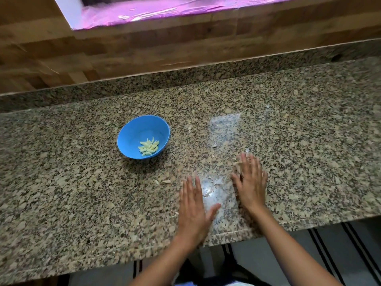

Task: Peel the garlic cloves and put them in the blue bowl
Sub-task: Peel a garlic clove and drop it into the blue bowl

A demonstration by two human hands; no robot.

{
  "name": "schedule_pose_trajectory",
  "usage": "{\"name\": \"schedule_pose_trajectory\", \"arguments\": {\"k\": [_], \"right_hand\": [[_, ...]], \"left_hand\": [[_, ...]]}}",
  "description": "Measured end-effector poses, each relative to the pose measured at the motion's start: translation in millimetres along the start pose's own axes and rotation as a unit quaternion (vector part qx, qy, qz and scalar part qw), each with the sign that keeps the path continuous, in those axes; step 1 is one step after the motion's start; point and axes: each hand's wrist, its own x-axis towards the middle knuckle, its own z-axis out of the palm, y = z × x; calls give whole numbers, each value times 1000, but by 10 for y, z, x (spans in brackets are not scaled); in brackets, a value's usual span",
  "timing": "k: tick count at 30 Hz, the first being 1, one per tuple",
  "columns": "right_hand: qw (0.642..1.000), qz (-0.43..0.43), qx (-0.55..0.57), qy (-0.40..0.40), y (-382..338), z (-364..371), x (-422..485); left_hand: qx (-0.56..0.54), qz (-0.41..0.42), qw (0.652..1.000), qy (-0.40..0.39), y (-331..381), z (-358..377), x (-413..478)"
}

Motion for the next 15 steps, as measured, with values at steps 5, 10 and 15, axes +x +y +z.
{"name": "schedule_pose_trajectory", "arguments": {"k": [5, 10, 15], "right_hand": [[1000, 9, 7, -20, 241, -79, 173], [1000, -4, 27, -13, 418, -133, 283], [996, -81, 32, 36, 541, -113, 389]], "left_hand": [[25, -78, 997, -15, 127, 273, 544], [-14, -26, 999, -28, 211, 195, 1551], [-36, 147, 981, -118, 128, 82, 1874]]}}
